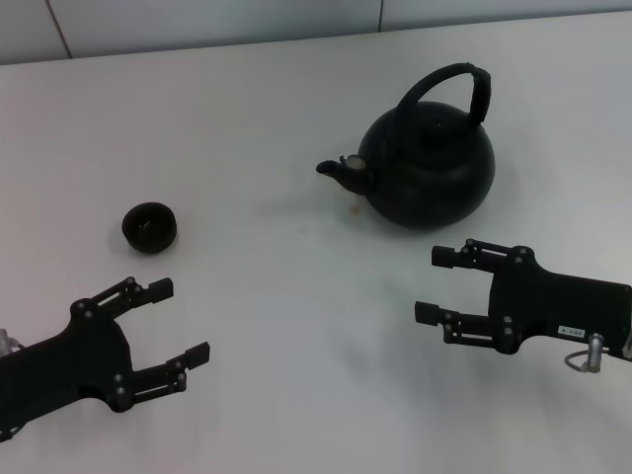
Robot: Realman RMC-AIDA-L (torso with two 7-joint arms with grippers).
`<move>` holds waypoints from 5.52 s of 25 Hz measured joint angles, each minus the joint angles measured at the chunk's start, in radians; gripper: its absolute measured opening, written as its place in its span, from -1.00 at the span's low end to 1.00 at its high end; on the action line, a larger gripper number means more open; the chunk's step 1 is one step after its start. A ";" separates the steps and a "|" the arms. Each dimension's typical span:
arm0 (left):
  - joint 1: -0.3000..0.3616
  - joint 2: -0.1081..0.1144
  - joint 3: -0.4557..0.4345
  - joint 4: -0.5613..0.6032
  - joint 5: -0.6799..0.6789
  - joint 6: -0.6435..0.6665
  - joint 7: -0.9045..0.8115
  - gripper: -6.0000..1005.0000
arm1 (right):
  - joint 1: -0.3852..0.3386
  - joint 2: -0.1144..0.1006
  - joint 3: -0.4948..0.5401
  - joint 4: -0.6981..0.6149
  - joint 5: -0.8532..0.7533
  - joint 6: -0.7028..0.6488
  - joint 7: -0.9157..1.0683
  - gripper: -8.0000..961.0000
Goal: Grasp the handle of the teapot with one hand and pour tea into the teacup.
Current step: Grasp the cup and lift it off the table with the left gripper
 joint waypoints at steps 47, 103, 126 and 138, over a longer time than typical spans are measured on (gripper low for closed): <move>-0.001 -0.008 -0.279 -0.054 -0.043 -0.211 0.013 0.71 | -0.006 0.000 0.000 0.000 0.006 0.000 0.000 0.55; -0.130 -0.011 -0.279 -0.197 -0.038 -0.486 0.127 0.71 | -0.015 -0.003 0.007 -0.001 0.006 -0.011 0.000 0.55; -0.183 -0.012 -0.285 -0.236 -0.042 -0.569 0.171 0.71 | -0.012 -0.005 0.011 -0.006 0.007 -0.026 0.009 0.55; -0.175 -0.011 -0.289 -0.237 -0.042 -0.563 0.172 0.71 | -0.013 -0.005 0.011 -0.006 0.009 -0.028 0.009 0.55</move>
